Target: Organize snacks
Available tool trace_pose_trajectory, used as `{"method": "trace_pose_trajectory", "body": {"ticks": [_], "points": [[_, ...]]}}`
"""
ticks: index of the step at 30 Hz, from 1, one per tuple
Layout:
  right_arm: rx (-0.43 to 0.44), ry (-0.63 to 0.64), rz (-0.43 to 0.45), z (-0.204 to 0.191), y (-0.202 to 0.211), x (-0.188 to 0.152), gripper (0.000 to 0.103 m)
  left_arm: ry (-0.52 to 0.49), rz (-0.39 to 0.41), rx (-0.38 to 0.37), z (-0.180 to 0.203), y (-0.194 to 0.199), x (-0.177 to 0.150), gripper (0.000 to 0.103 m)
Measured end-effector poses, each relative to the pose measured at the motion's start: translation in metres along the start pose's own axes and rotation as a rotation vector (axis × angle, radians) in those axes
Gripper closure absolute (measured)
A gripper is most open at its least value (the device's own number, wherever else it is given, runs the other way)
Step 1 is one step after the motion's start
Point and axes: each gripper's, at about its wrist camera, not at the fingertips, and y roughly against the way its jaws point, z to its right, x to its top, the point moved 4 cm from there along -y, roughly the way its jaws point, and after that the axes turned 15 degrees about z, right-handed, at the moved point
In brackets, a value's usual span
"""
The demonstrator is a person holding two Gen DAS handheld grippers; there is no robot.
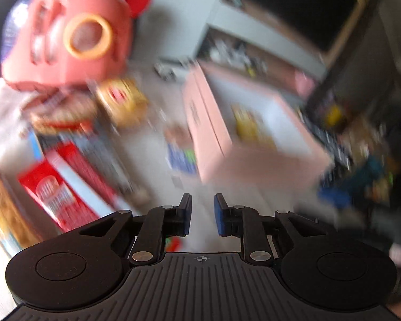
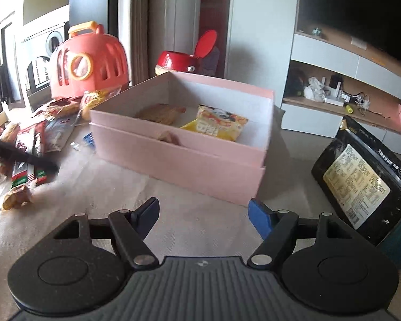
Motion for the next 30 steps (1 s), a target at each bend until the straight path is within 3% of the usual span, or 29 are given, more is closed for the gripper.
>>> {"method": "trace_pose_trajectory", "body": {"ticks": [4,8,10,12,16,22,24,30], "points": [[0.011,0.023,0.017,-0.009,-0.002,0.004,0.029,0.036,0.003,0.074,-0.018,-0.033,0.020,0.079],[-0.110,0.006,0.034,0.008,-0.015,0.013,0.029,-0.005,-0.060,0.101,-0.020,-0.068,0.019,0.078],[-0.158,-0.018,0.030,0.022,-0.021,0.015,0.029,-0.029,-0.050,0.086,-0.015,-0.077,0.017,0.075],[-0.153,-0.035,0.021,0.031,-0.022,0.014,0.028,-0.053,-0.043,0.085,-0.012,-0.084,0.017,0.075],[-0.185,0.015,0.013,0.033,-0.021,0.005,0.028,-0.131,-0.055,0.079,-0.003,-0.084,0.015,0.076],[-0.225,-0.034,-0.007,0.044,-0.027,0.006,0.028,-0.186,-0.073,0.053,0.002,-0.049,-0.005,0.085],[-0.196,-0.037,0.001,0.039,-0.023,0.008,0.028,-0.186,-0.081,0.038,0.003,-0.035,-0.013,0.085],[0.009,-0.028,-0.001,-0.003,-0.007,0.016,0.028,-0.168,-0.117,-0.035,0.009,0.005,-0.037,0.087]]}}
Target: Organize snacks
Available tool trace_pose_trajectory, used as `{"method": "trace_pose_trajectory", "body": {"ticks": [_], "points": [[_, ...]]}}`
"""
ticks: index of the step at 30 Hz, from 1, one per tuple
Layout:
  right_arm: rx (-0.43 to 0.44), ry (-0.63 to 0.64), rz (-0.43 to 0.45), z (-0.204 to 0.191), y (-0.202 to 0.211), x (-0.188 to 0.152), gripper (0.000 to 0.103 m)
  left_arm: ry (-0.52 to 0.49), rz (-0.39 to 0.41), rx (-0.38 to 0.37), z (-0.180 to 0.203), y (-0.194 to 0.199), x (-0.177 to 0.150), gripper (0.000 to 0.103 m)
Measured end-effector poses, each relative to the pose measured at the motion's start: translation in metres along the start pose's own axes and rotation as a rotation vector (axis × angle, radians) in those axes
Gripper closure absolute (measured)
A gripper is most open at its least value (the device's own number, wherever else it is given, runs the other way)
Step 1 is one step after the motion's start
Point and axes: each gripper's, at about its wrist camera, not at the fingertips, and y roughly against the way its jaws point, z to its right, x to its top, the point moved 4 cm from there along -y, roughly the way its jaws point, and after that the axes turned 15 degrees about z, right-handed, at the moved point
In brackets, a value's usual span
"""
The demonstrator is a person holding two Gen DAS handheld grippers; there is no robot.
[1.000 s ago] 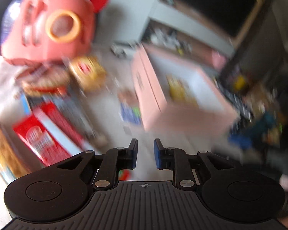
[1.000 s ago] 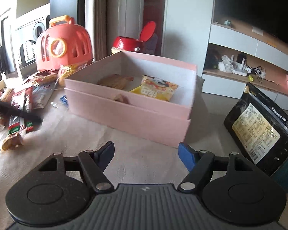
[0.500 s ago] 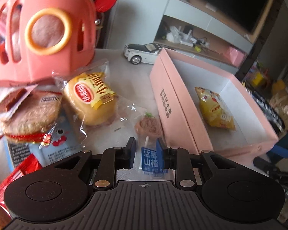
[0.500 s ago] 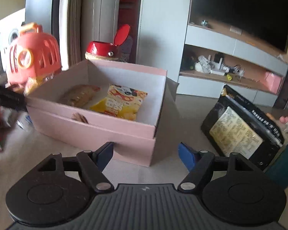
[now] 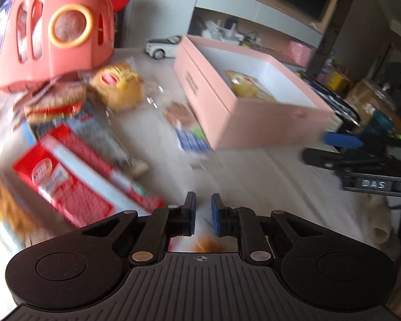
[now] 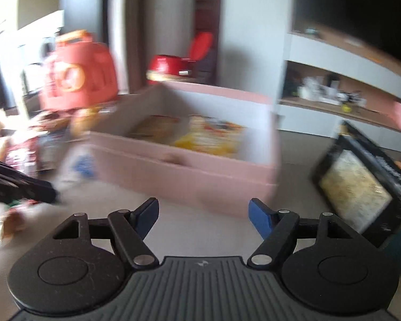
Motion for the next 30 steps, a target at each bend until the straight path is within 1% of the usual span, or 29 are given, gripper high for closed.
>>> {"method": "trace_pose_trajectory", "body": {"ticks": [2,3,5,7,9,11,12,14,17,19,20,23,25,28,30], "points": [[0.076,-0.027,-0.020,-0.019,-0.002,0.004,0.028,0.035,0.006,-0.016,-0.001,0.009,-0.004,0.087],[0.108,-0.051,-0.034,-0.029,-0.005,0.006,0.028,0.068,0.021,-0.014,-0.004,0.013,-0.005,0.087],[0.154,-0.122,-0.080,-0.047,-0.016,0.008,0.028,0.118,0.063,0.014,-0.011,0.026,-0.005,0.085],[0.189,-0.194,-0.127,-0.063,-0.033,0.010,0.028,0.126,0.122,0.060,-0.015,0.049,-0.004,0.083],[0.189,-0.244,-0.169,-0.081,-0.051,0.013,0.029,0.112,0.165,0.084,-0.017,0.070,-0.003,0.083],[0.150,-0.277,-0.195,-0.094,-0.067,0.016,0.029,0.094,0.181,0.081,-0.019,0.086,-0.004,0.083],[0.115,-0.270,-0.182,-0.102,-0.073,0.019,0.029,0.087,0.181,0.072,-0.019,0.093,-0.007,0.083],[0.065,-0.236,-0.176,-0.117,-0.083,0.020,0.025,0.077,0.171,0.051,-0.018,0.103,-0.013,0.083],[-0.032,-0.140,-0.151,-0.136,-0.091,0.018,0.026,0.064,0.146,0.022,-0.016,0.112,-0.025,0.083],[-0.058,-0.071,-0.119,-0.145,-0.091,0.016,0.045,0.064,0.131,0.016,-0.017,0.112,-0.032,0.083],[-0.044,-0.032,-0.096,-0.149,-0.089,0.015,0.054,0.068,0.127,0.018,-0.018,0.112,-0.035,0.083],[0.003,0.027,-0.092,-0.155,-0.082,0.013,0.056,0.094,0.128,0.023,-0.024,0.109,-0.040,0.083],[0.058,0.043,-0.108,-0.152,-0.072,0.010,0.057,0.113,0.138,0.027,-0.026,0.111,-0.043,0.083],[0.139,0.064,-0.139,-0.144,-0.049,0.004,0.057,0.132,0.141,0.009,-0.026,0.109,-0.045,0.083],[0.187,0.098,-0.161,-0.140,-0.031,-0.001,0.057,0.119,0.132,-0.011,-0.020,0.109,-0.047,0.083]]}}
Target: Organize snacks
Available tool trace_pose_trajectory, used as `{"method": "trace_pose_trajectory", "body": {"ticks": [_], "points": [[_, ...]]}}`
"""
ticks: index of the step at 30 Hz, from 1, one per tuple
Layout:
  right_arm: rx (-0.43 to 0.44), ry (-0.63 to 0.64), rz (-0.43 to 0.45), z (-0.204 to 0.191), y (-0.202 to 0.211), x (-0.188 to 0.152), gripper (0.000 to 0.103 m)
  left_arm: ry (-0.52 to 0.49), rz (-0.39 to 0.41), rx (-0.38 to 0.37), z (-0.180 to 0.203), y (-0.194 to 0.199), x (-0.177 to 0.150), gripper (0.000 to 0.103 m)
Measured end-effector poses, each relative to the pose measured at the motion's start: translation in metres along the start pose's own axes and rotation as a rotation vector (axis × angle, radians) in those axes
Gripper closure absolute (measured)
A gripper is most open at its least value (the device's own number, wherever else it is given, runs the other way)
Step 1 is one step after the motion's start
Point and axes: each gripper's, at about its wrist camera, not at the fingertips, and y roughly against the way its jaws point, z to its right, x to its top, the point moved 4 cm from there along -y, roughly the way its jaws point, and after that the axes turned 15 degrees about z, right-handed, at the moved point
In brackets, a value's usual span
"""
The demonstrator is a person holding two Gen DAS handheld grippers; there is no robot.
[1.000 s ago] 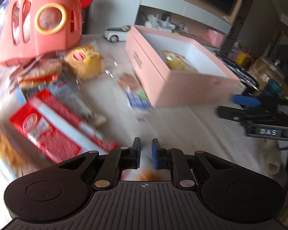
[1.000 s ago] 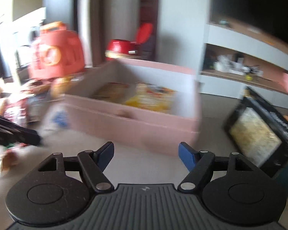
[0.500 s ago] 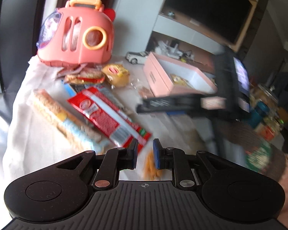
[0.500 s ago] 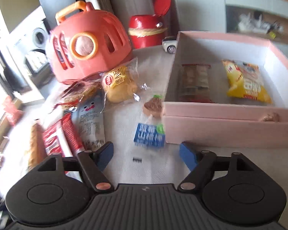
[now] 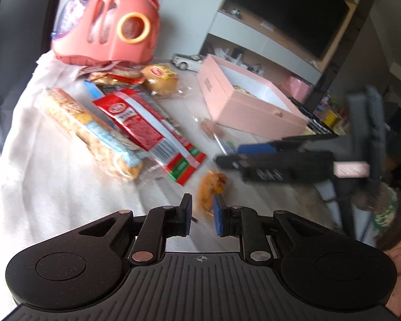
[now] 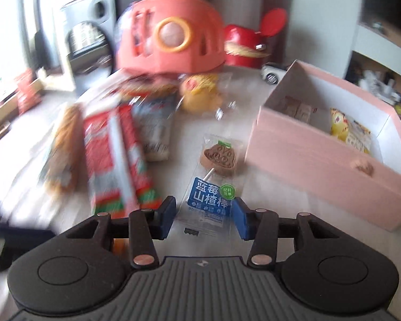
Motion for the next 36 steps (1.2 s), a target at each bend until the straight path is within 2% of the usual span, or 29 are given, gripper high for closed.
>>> {"method": "trace_pose_trajectory", "body": {"ticks": [3,7,8,10,11,13,16,17,18,20,22,25,27,29,31,33,36], "points": [[0.043,0.073,-0.029,0.002,0.026,-0.014,0.057,-0.043,-0.028,-0.017,0.009,-0.002,-0.005,0.083],[0.054,0.124,-0.070,0.012,0.049,-0.026,0.058,-0.069,-0.030,0.016,0.015,-0.009,-0.005,0.083],[0.060,0.121,-0.079,0.015,0.054,-0.028,0.057,-0.069,-0.024,0.023,0.017,-0.010,-0.003,0.083],[0.061,0.103,-0.082,0.021,0.061,-0.031,0.048,-0.057,-0.010,0.034,0.019,-0.014,0.003,0.083],[0.045,0.097,-0.077,0.023,0.062,-0.032,0.042,-0.052,-0.002,0.042,0.019,-0.016,0.007,0.083],[0.027,0.095,-0.052,0.025,0.063,-0.031,0.041,-0.048,0.017,0.061,0.020,-0.020,0.014,0.083],[0.065,0.083,0.031,0.020,0.062,-0.005,0.039,-0.038,0.020,0.111,0.015,-0.028,0.018,0.083],[0.084,0.077,0.063,0.018,0.059,0.008,0.032,-0.027,0.018,0.122,0.013,-0.030,0.018,0.083],[0.100,0.068,0.090,0.016,0.052,0.023,0.025,-0.012,0.016,0.125,0.011,-0.031,0.018,0.083],[0.103,0.064,0.124,0.012,0.029,0.055,0.024,0.010,0.017,0.114,0.008,-0.029,0.017,0.083],[0.097,0.102,0.116,0.005,-0.006,0.087,0.024,0.009,0.022,0.090,0.008,-0.024,0.015,0.083],[0.067,0.073,0.029,0.002,-0.077,0.125,0.024,0.010,0.022,0.050,0.006,-0.017,0.012,0.083],[0.025,0.024,-0.052,0.005,-0.121,0.135,0.025,0.024,0.041,0.061,-0.003,-0.009,0.014,0.082],[-0.012,-0.003,-0.131,0.007,-0.155,0.136,0.027,0.070,0.103,0.125,-0.022,0.003,0.023,0.082],[-0.003,0.000,-0.190,0.004,-0.172,0.131,0.037,0.144,0.178,0.187,-0.048,0.013,0.033,0.082],[0.018,0.031,-0.212,-0.002,-0.169,0.123,0.047,0.220,0.228,0.272,-0.074,0.018,0.040,0.080],[0.045,0.109,-0.213,-0.014,-0.138,0.102,0.051,0.295,0.265,0.340,-0.101,0.014,0.044,0.080]]}}
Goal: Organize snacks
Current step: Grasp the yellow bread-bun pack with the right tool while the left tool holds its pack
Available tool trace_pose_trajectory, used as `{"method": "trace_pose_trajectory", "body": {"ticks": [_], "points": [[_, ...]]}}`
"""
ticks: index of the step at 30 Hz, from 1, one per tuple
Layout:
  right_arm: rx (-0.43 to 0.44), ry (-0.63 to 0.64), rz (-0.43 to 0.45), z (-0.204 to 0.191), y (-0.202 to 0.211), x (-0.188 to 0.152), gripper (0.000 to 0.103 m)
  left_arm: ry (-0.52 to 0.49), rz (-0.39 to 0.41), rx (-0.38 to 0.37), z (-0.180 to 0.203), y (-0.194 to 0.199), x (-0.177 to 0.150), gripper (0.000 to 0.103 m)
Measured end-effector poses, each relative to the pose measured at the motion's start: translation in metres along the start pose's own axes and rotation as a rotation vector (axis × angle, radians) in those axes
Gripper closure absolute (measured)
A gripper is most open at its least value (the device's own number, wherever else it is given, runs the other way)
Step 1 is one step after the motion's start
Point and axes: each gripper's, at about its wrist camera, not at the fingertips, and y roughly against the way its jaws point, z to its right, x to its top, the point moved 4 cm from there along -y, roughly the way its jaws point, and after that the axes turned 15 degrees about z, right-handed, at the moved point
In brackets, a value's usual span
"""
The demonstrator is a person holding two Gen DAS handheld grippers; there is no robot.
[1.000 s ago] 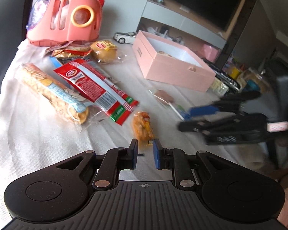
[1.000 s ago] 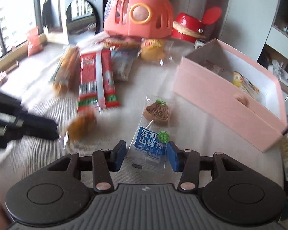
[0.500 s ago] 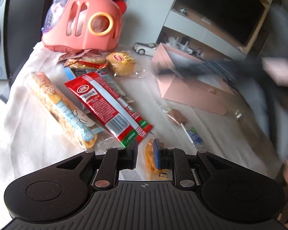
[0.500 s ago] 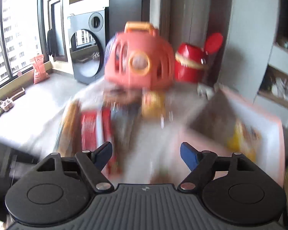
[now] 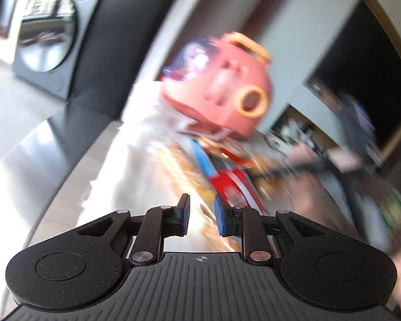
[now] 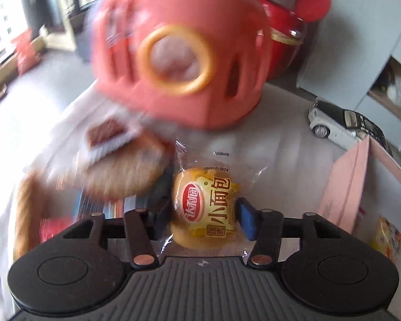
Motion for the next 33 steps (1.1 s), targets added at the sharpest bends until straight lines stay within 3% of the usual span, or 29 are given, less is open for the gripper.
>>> {"method": "trace_pose_trajectory", "body": {"ticks": [5,8,11,17,22,27,33], "points": [[0.094,0.056,0.006,-0.016,0.058,-0.051,0.051,0.049,-0.017,0.009,-0.003,-0.025,-0.003,0.075],[0.153,0.037,0.037,-0.014,0.094,-0.073,0.051,0.000,-0.007,-0.023,0.006,-0.037,-0.003,0.066],[0.158,0.002,0.094,-0.006,0.126,-0.088,0.052,-0.045,-0.014,-0.038,0.015,-0.049,-0.001,0.066],[-0.040,-0.062,0.234,0.038,0.181,-0.125,0.051,-0.166,0.033,-0.027,0.047,-0.019,0.005,0.066],[-0.228,-0.144,0.201,0.086,0.179,-0.174,0.051,-0.237,-0.089,-0.183,0.102,-0.002,-0.023,0.066],[-0.237,-0.192,0.227,0.095,0.174,-0.202,0.033,-0.308,-0.240,-0.298,0.157,-0.013,-0.065,0.066],[-0.270,-0.214,0.301,0.097,0.177,-0.212,0.025,-0.277,-0.276,-0.205,0.182,-0.074,-0.081,0.066]]}}
